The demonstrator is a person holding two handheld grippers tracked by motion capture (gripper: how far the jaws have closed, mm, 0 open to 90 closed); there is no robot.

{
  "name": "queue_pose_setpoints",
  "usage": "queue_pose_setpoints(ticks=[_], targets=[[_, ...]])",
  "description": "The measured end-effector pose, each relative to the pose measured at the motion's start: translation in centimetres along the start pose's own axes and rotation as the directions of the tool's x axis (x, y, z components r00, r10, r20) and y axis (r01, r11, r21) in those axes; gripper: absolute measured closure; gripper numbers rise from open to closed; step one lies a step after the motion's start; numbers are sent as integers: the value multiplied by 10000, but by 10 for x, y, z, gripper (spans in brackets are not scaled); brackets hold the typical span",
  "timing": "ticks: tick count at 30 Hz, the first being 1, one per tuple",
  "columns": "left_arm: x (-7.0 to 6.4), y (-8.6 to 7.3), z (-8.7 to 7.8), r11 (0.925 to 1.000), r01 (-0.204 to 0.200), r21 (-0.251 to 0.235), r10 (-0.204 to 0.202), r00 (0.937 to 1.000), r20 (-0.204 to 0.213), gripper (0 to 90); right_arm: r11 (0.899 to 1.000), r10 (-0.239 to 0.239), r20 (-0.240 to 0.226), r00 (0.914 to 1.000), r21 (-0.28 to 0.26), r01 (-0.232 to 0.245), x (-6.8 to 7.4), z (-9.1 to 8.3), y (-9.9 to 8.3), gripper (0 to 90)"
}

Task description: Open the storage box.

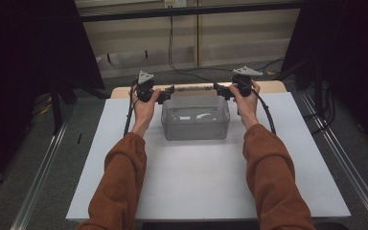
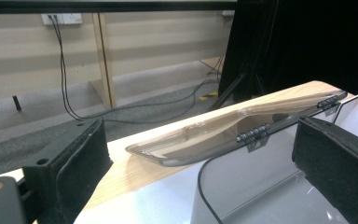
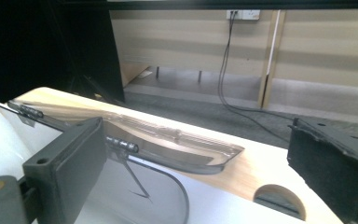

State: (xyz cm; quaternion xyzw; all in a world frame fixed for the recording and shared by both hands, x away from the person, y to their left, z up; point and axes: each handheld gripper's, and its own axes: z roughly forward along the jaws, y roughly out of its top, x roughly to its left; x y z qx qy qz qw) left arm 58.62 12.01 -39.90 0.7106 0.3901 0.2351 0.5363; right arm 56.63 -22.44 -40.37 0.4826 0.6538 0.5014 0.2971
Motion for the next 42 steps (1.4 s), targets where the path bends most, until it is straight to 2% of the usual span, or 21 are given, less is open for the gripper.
queue_pose_setpoints(ticks=[2, 3, 4, 12, 13, 14, 17, 22, 26, 28, 29, 32, 34, 36, 38, 42], targets=[[-1, -4, -2, 9999, 118, -59, -118, 9999, 57, 40, 9999, -110, 161, 9998, -107, 112, 1, -3, -1, 40], [-3, -7, -4, 9999, -112, -93, 111, 9998, -134, 39, 9999, -64, 129, 9999, -133, 66, 1, -5, -2, 25], [-4, -7, -5, 9998, -150, -105, 149, 9998, -105, 39, 9999, -58, 156, 9999, -122, 60, 2, -7, -3, 18], [-12, -6, -15, 9995, 6, -331, -6, 10000, 6, 28, 9978, -278, 364, 9990, -600, 299, 6, -24, -2, 11], [-13, -6, -17, 9994, -16, -338, 16, 10000, 6, 28, 9978, -278, 364, 9990, -600, 299, 6, -24, -2, 11], [-15, -7, -20, 9993, -222, -294, 218, 9997, -127, 28, 9969, -364, 517, 9980, -675, 398, 7, -29, -2, 7], [-18, -7, -22, 9990, -118, -427, 115, 9999, -72, 28, 9964, -366, 565, 9977, -745, 408, 8, -33, -3, 6], [-24, -12, -32, 9973, -465, -562, 453, 9987, -215, 31, 9926, -727, 800, 9941, -916, 800, 13, -44, -3, 3], [-28, -14, -39, 9952, -373, -909, 354, 9991, -223, 33, 9897, -564, 696, 9960, -1273, 649, 17, -53, -5, 0], [-28, -15, -41, 9950, -376, -929, 359, 9992, -197, 33, 9900, -582, 666, 9961, -1243, 661, 19, -55, -6, 0], [-30, -17, -44, 9945, -541, -894, 519, 9983, -265, 33, 9892, -609, 652, 9960, -1291, 690, 22, -59, -8, 0], [-33, -19, -49, 9934, -524, -1024, 515, 9986, -119, 33, 9885, -653, 613, 9960, -1325, 729, 24, -64, -10, 0], [-34, -19, -51, 9930, -541, -1046, 523, 9984, -202, 33, 9886, -680, 590, 9959, -1306, 753, 25, -65, -11, 0], [-36, -21, -57, 9920, -372, -1204, 372, 9993, -19, 31, 9865, -907, 679, 9936, -1308, 990, 27, -70, -13, 0], [-38, -22, -63, 9917, -444, -1206, 436, 9990, -89, 31, 9860, -961, 728, 9927, -1294, 1050, 28, -74, -15, 0], [-40, -24, -72, 9913, -325, -1273, 328, 9995, 4, 31, 9838, -1156, 868, 9895, -1271, 1260, 30, -82, -20, 0]])
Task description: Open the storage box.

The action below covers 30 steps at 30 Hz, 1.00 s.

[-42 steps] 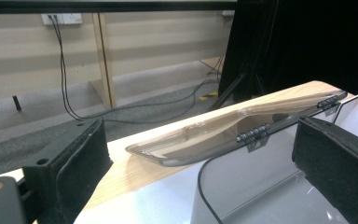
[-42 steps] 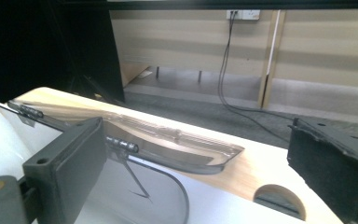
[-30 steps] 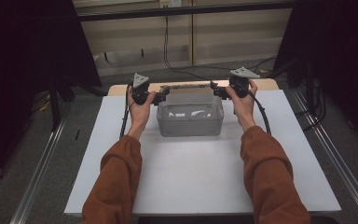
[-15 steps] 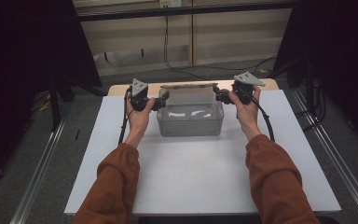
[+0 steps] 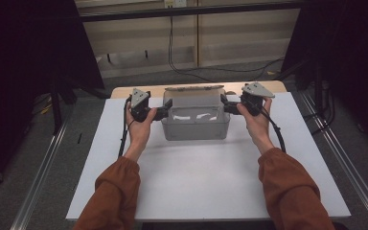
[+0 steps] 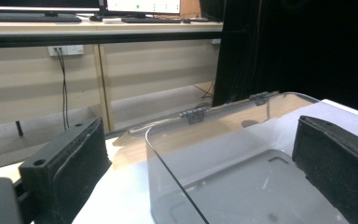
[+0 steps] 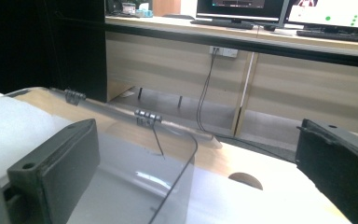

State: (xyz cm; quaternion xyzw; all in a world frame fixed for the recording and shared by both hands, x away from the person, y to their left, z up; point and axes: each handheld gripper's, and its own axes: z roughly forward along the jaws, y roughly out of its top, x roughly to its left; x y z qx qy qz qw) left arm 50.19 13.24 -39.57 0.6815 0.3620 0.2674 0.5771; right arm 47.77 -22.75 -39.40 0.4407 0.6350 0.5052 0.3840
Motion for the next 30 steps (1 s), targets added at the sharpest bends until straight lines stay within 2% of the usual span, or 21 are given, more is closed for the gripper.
queue_pose_setpoints(ticks=[4, 11, 14, 18, 22, 23, 26, 27, 30], targets=[[-1, -3, -14, 9998, -193, 12, 193, 9998, -36, 31, 9999, 121, -83, 9999, -84, -121, 1, -14, -8, 0], [-7, -8, -29, 9999, -119, -112, 119, 9999, -19, 31, 10000, -55, 79, 10000, 1, 55, 2, -31, -13, 0], [-7, -10, -34, 9998, -158, -149, 158, 9999, -18, 31, 9999, -44, 109, 9999, -94, 45, 2, -35, -14, 0], [-9, -15, -47, 9996, -171, -216, 168, 9998, -100, 31, 9998, -67, 167, 9998, -203, 70, 5, -50, -17, 0], [-14, -17, -53, 9997, -113, -233, 111, 9999, -73, 31, 9995, -137, 244, 9996, -286, 144, 5, -58, -19, 0], [-18, -17, -58, 9992, -306, -239, 308, 9995, 85, 31, 9994, -139, 247, 9996, -327, 147, 4, -62, -20, 0], [-22, -17, -63, 9991, -322, -262, 322, 9995, -24, 32, 9992, -192, 323, 9993, -334, 203, 5, -66, -22, 0], [-26, -19, -69, 9990, -166, -404, 162, 9998, -100, 31, 9992, -193, 276, 9994, -340, 202, 7, -70, -23, 0], [-29, -23, -77, 9990, -220, -391, 217, 9997, -89, 32, 9989, -186, 281, 9994, -421, 197, 8, -79, -26, 0]])
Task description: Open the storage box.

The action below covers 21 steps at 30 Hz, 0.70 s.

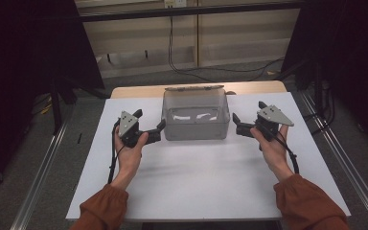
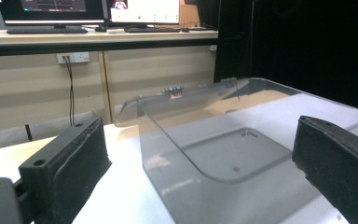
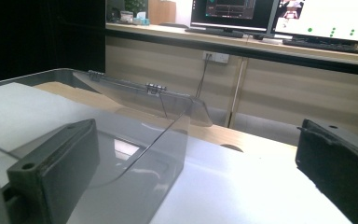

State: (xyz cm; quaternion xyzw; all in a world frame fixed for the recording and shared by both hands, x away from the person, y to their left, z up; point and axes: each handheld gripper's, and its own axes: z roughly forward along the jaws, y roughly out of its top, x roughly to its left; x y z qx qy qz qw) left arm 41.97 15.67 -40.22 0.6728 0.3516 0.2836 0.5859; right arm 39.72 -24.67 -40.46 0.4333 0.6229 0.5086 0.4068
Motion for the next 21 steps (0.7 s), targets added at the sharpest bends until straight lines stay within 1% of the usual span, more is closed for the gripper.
queue_pose_setpoints(ticks=[1, 3, 5, 6, 7, 8, 9, 10, 11, 12, 13, 14, 15, 18, 19, 20, 21], targets=[[-1, -2, -3, 10000, -13, 39, 13, 10000, -50, 32, 10000, 13, -3, 10000, -35, -13, 0, -3, -1, 0], [-1, -6, -8, 9999, 125, 79, -124, 9999, -63, 31, 10000, -29, -3, 10000, 0, 29, 0, -7, -2, 0], [-2, -10, -14, 9993, 366, 46, -365, 9992, -169, 32, 10000, -54, 11, 10000, -66, 54, 1, -12, -4, 0], [-2, -10, -14, 9993, 366, 46, -365, 9992, -169, 32, 10000, -54, 11, 10000, -66, 54, 1, -12, -4, 0], [-1, -13, -19, 9994, 331, 30, -330, 9991, -268, 32, 9999, -38, 65, 10000, -122, 39, 2, -18, -6, 0], [-1, -13, -19, 9994, 331, 30, -330, 9991, -268, 32, 9999, -68, 63, 10000, -121, 68, 2, -20, -7, 0], [-1, -14, -24, 9993, 363, 60, -361, 9989, -310, 32, 9999, -58, 48, 10000, -87, 59, 3, -23, -8, 0], [-1, -14, -24, 9993, 363, 60, -361, 9989, -310, 32, 9999, -68, 55, 10000, -134, 69, 4, -25, -9, 0], [-2, -16, -29, 9996, 296, 35, -294, 9988, -388, 32, 9999, -59, 115, 9999, -127, 60, 4, -28, -10, 0], [-2, -16, -29, 9996, 296, 35, -294, 9988, -388, 32, 9999, -59, 115, 9999, -127, 60, 4, -28, -10, 0], [-3, -17, -34, 9994, 326, -70, -329, 9986, -417, 31, 9998, 82, 78, 9999, -205, -81, 5, -33, -12, 0], [-3, -17, -34, 9994, 326, -70, -329, 9986, -417, 32, 9998, 82, 78, 9999, -205, -81, 5, -33, -12, 0], [-4, -18, -39, 9992, 378, -142, -385, 9980, -509, 32, 9997, 2, 144, 9999, -227, 1, 5, -38, -13, 0], [-5, -21, -47, 9991, 413, -90, -418, 9973, -602, 32, 9996, 106, 125, 9999, -277, -103, 4, -46, -16, 0], [-5, -22, -49, 9992, 381, -93, -386, 9976, -576, 32, 9996, 39, 128, 9999, -277, -36, 4, -49, -17, 0], [-6, -23, -51, 9989, 442, -127, -448, 9975, -539, 31, 9996, 4, 157, 9999, -282, 0, 5, -52, -19, 0], [-6, -23, -54, 9991, 424, -34, -425, 9978, -504, 31, 9995, 10, 128, 9999, -316, -6, 5, -54, -20, 0]])
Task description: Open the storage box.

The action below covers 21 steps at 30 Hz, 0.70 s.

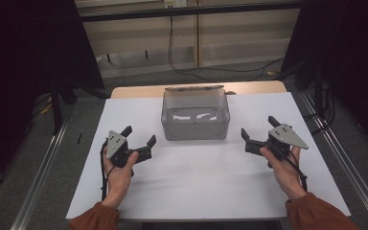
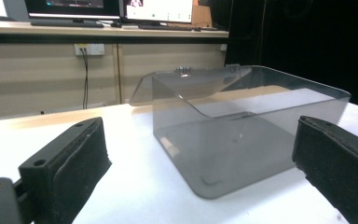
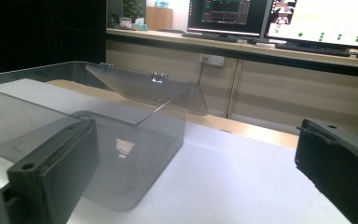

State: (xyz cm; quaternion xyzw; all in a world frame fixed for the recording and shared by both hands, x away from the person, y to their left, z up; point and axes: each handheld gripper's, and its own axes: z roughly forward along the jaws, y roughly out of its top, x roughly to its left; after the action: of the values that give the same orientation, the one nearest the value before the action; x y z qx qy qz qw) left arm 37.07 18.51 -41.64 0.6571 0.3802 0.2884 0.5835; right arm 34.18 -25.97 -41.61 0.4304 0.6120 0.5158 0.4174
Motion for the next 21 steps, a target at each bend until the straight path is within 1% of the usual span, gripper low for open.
queue_pose_setpoints(ticks=[1, 4, 5, 8, 11, 14, 15, 18, 20, 21], targets=[[-1, 0, -2, 10000, 67, -59, -66, 10000, 28, 32, 10000, 10, -1, 10000, -6, -10, 0, -3, -1, 0], [-2, -2, -8, 9999, -62, -132, 62, 10000, 27, 28, 10000, 8, 47, 10000, -43, -8, -2, -11, -3, 0], [-2, -3, -11, 9998, -19, -200, 19, 10000, 6, 28, 10000, 30, 75, 10000, -83, -30, -3, -14, -4, 0], [-3, -5, -18, 9998, -12, -194, 13, 10000, 29, 28, 9999, 61, 89, 9999, -104, -60, -5, -22, -7, 0], [-3, -9, -25, 9999, 57, -104, -58, 10000, -29, 28, 9999, 133, 82, 9999, -63, -133, -7, -31, -11, 0], [-2, -11, -32, 10000, -40, 88, 41, 9999, -112, 28, 9998, 201, 92, 9998, -62, -200, -10, -40, -14, 0], [-2, -12, -34, 10000, 77, 19, -77, 9999, -139, 28, 9997, 219, 146, 9997, -53, -219, -11, -43, -15, 0], [0, -15, -40, 10000, 55, 81, -52, 9995, -300, 28, 9996, 275, 255, 9993, 58, -277, -13, -52, -21, 0], [1, -18, -43, 9998, 1, 185, 6, 9993, -383, 28, 9995, 304, 210, 9993, 116, -306, -14, -57, -24, 0], [1, -20, -45, 9998, 62, 213, -54, 9992, -394, 28, 9994, 312, 233, 9992, 117, -314, -14, -59, -25, 0]])
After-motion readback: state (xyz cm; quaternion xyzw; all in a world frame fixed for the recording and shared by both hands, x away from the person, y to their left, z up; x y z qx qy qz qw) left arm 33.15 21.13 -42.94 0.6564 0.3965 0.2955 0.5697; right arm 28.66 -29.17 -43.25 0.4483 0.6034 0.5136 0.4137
